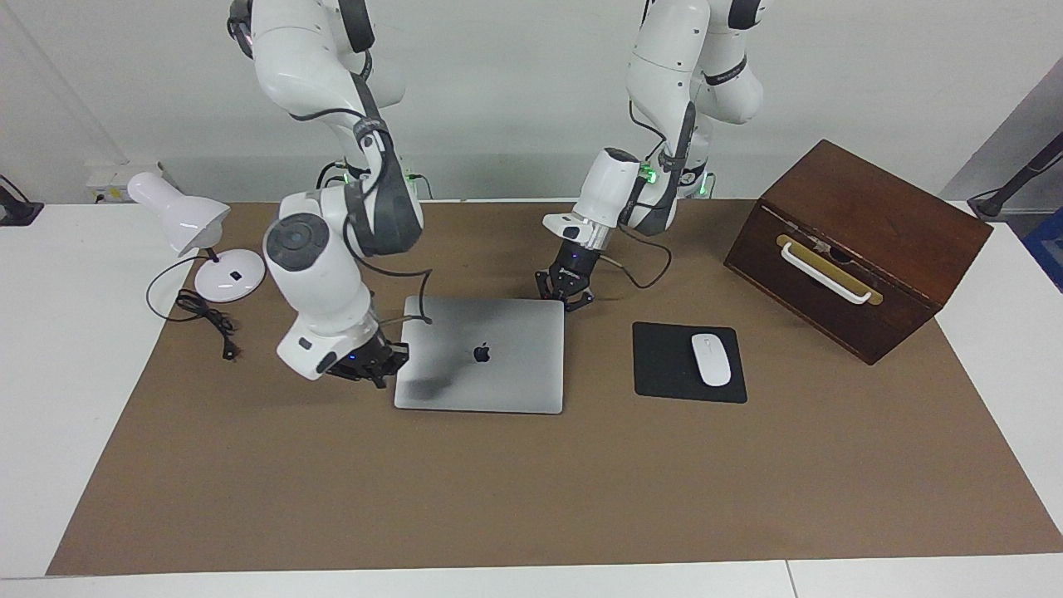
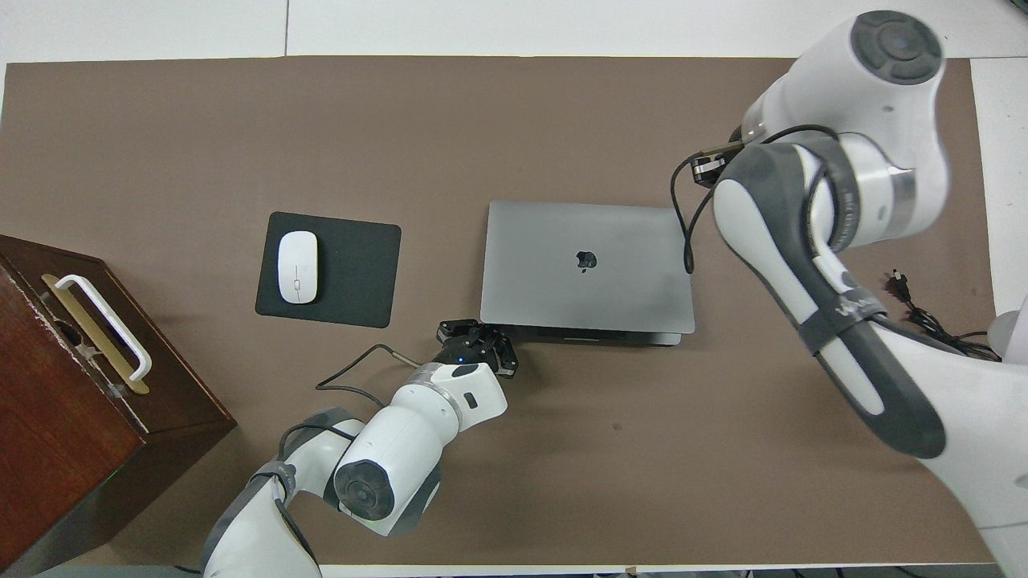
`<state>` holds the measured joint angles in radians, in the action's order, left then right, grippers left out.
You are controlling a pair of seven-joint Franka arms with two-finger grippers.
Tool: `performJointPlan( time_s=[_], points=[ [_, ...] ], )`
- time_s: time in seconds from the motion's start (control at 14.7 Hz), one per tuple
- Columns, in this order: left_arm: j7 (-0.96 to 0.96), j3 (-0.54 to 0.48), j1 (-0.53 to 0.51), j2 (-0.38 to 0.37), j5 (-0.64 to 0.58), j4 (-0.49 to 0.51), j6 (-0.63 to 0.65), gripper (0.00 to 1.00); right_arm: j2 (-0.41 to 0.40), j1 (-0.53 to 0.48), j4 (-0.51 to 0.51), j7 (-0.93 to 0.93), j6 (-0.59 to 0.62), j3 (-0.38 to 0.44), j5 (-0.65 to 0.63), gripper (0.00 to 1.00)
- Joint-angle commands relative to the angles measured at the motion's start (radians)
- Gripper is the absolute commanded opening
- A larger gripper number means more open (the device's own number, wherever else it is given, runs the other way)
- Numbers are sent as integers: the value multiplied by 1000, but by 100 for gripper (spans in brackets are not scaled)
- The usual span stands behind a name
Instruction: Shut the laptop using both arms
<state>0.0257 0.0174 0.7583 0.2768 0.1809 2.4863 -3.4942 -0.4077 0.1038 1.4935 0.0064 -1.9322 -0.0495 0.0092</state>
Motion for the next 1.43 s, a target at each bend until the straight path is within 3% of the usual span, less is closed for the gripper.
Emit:
performJointPlan(
  time_s=[0.0,0.14,0.27,0.34,0.61,0.82,1.02,1.37],
  points=[
    [-4,-8,4,96,-12,-43,-5,0,90,-55,13,-78,57,-12,-11,15],
    [9,-8,4,96,-12,-44,-6,0,148,-99,16,-111,82,-9,-18,37],
    [32,-8,7,93,-8,-46,-8,0,194,-162,16,-192,114,-9,-20,86],
    [48,-8,9,87,-8,-46,-8,0,216,-188,17,-210,120,-9,-23,100],
    [91,-8,9,47,-6,-41,-5,0,276,-277,13,-220,191,-7,-46,100],
    [97,-8,9,19,-6,-30,7,0,354,-308,22,-195,309,-7,-29,100],
    [97,-8,6,-74,-6,-18,151,0,444,-294,121,-88,300,-10,-28,100],
    [94,-8,-10,-192,-6,-10,316,0,466,-182,148,-10,275,-21,-26,100]
  ],
)
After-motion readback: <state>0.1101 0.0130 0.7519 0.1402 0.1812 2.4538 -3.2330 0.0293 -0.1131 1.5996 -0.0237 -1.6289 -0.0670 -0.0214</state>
